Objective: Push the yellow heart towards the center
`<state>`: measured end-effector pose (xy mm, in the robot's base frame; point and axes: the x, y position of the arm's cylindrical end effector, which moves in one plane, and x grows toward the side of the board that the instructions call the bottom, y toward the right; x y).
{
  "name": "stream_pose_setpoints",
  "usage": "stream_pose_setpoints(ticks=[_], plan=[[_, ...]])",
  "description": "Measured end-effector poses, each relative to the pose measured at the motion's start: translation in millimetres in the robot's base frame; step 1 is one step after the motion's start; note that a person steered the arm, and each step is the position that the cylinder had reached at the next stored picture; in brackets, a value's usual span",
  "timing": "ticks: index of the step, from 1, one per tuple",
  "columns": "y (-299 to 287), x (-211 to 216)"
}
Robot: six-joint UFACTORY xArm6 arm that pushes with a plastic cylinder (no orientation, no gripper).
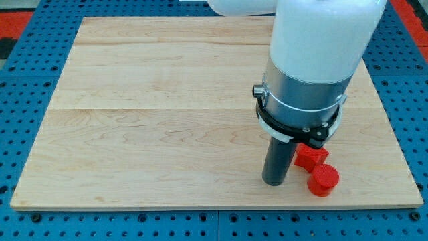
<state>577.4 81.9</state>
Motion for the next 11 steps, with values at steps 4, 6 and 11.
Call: stream_pose_setpoints(ticks=[4,6,11], plan=[[110,41],[193,8],[124,-131]])
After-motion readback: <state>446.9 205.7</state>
